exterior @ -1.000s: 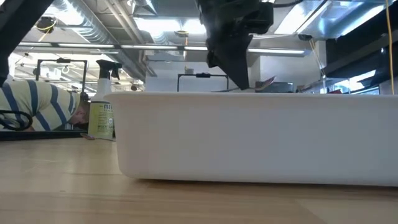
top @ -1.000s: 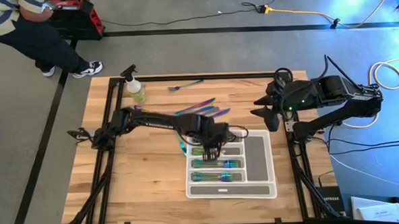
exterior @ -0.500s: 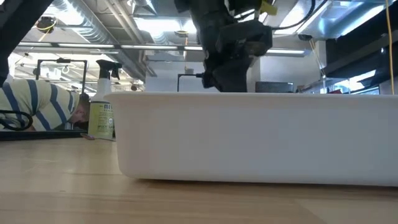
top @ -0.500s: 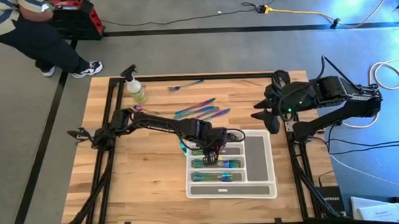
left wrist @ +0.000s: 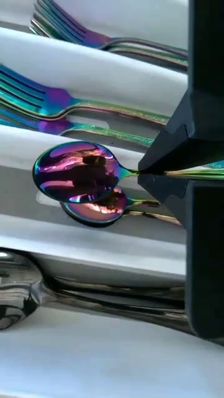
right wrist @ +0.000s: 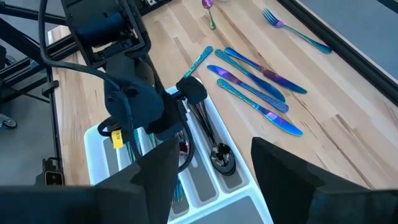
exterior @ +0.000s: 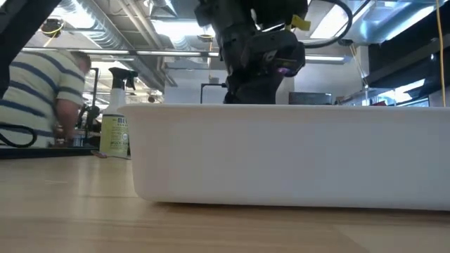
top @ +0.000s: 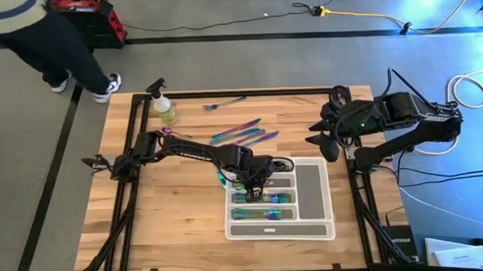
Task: Sort silverware
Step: Put the purple spoon into the white silverware tray
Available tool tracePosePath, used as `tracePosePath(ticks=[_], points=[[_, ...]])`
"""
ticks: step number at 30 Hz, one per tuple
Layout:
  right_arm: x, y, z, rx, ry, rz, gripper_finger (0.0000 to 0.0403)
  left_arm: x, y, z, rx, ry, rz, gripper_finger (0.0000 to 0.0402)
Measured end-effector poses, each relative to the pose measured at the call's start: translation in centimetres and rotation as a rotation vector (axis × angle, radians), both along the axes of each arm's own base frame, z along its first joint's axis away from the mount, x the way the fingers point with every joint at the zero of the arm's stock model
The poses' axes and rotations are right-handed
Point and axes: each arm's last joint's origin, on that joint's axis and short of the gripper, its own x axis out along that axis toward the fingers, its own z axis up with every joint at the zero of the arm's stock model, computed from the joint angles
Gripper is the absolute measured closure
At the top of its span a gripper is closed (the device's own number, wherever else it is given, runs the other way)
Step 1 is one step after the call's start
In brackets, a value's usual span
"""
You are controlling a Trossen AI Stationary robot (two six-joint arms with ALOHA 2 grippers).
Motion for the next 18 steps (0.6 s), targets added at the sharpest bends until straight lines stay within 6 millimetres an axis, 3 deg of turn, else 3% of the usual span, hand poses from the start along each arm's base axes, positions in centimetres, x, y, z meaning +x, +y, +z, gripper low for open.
tracePosePath(ticks=[10,18], points=[[0.03,-0.01,-0.01,-0.003,0.000,-0.004,0.0217,0.31,0.17,0.13,0.046,-0.042,-0.097,0.0400],[0.03,-0.01,0.00,0.007,-0.002,-0.014,0.0217,-0.21,0.56,-0.10,0.051,0.020,-0.096,0.0400]])
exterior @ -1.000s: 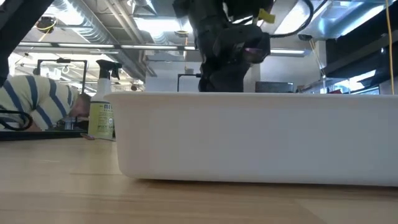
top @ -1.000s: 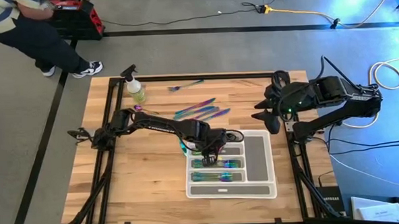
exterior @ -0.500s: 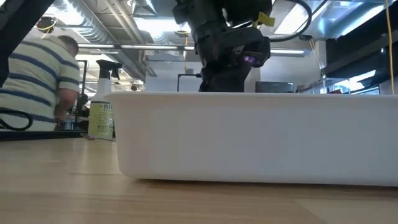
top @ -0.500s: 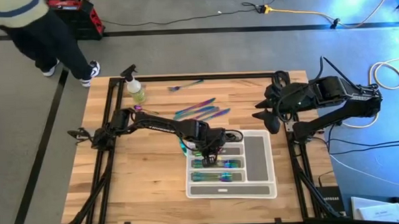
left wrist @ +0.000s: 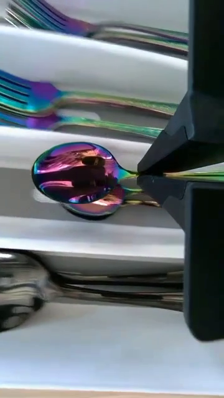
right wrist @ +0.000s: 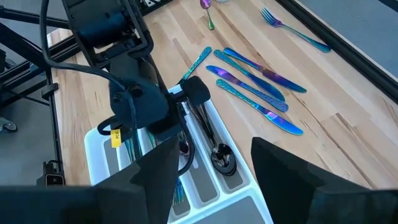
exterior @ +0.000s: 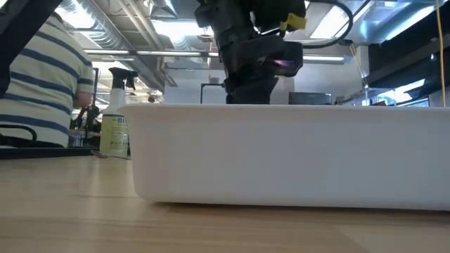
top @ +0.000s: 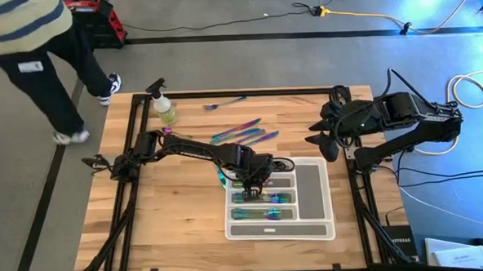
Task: Sort silverware
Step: Put the purple spoon into the white silverware tray
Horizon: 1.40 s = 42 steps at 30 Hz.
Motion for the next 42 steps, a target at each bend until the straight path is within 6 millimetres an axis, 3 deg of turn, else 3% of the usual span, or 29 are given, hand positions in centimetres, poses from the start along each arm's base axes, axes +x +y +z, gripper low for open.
tracePosePath(ticks=[42], points=[[1.1,0.1,-0.5,-0.038,0.039,0.019,0.0217,-0.1,0.1,-0.1,0.047,0.012,-0.040,0.0393]])
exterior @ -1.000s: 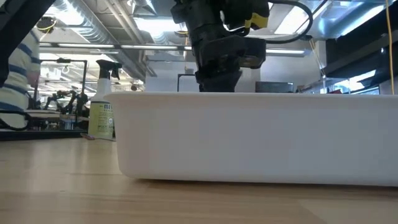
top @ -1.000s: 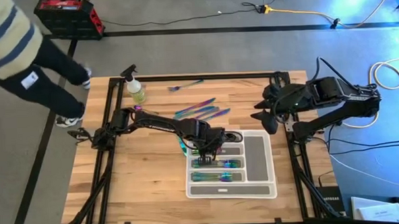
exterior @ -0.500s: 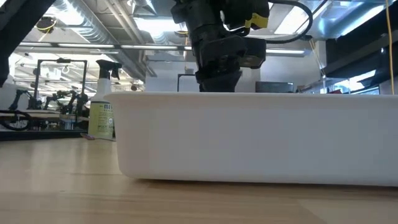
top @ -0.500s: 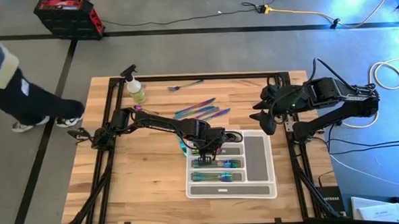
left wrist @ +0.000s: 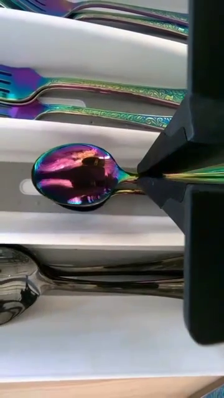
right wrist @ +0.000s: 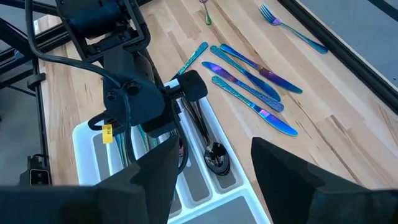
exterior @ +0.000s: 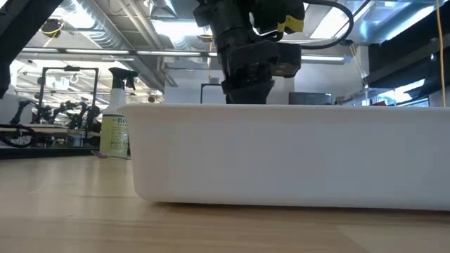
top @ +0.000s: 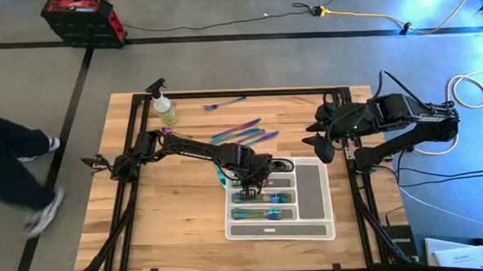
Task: Sort silverware
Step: Put the purple spoon into the white silverware tray, then put the purple fork into the white silverware tray
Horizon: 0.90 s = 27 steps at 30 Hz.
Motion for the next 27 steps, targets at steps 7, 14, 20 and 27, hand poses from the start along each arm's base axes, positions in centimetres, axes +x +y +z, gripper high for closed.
tracePosePath(ticks=[7,14,20,27], points=[[0.0,0.0,0.0,-0.008,-0.002,-0.007,0.0217,0.0,0.0,0.0,0.003,0.000,-0.001,0.0322],[-0.2,0.0,0.1,0.009,-0.002,0.019,0.0217,-0.7,1.1,2.4,0.080,0.015,0.054,0.0308],[-1.7,-0.1,1.0,0.036,-0.055,0.029,0.0217,-2.6,3.6,9.3,0.186,-0.174,0.188,0.0315],[-1.8,-0.4,1.1,-0.022,-0.074,-0.015,0.0217,-3.7,11.4,9.2,0.251,-0.119,0.296,0.0316]])
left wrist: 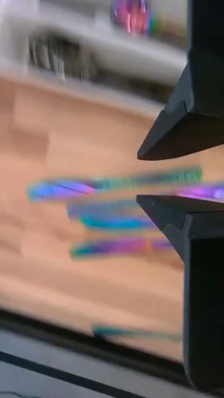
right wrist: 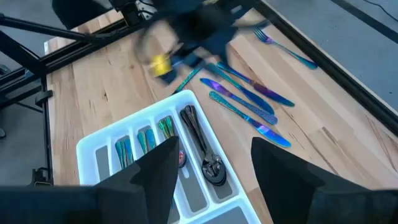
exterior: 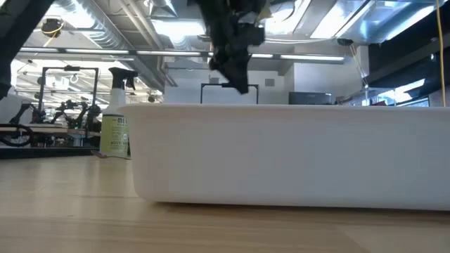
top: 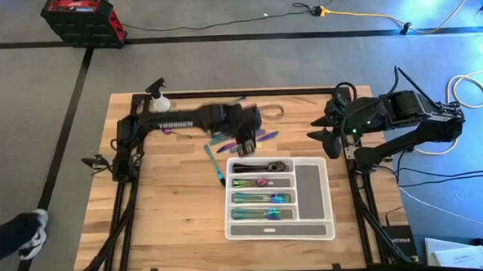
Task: Sort silverware
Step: Put the purple fork into the white silverware tray
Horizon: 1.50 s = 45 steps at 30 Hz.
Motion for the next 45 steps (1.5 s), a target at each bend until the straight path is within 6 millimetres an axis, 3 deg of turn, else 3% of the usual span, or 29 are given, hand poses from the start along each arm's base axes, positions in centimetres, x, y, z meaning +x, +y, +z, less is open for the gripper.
tracePosePath(ticks=[9,12,15,22,35,40,45], points=[[0.4,-0.1,-0.1,-0.045,0.001,-0.036,0.0217,-5.1,13.5,-0.4,-0.118,-0.028,0.274,0.0316],[0.9,-0.1,-0.3,-0.059,0.016,-0.039,0.0217,-6.6,16.7,-2.1,-0.145,0.029,0.248,0.0316],[1.6,0.0,-0.5,-0.073,0.025,-0.061,0.0217,-7.6,18.4,-4.0,-0.163,0.135,0.196,0.0316],[4.5,-1.2,-0.8,-0.054,-0.024,-0.132,0.0217,-7.2,19.2,-7.9,-0.222,0.247,0.178,0.0316],[6.6,-6.3,-0.9,0.093,-0.107,-0.208,0.0217,-8.2,20.1,-9.0,-0.310,0.282,0.200,0.0316],[6.8,-7.8,-0.8,0.103,-0.130,-0.202,0.0217,-8.1,20.1,-9.0,-0.317,0.264,0.313,0.0314],[6.4,-8.8,-0.9,0.147,-0.135,-0.155,0.0217,-8.1,20.2,-9.0,-0.337,0.234,0.374,0.0281]])
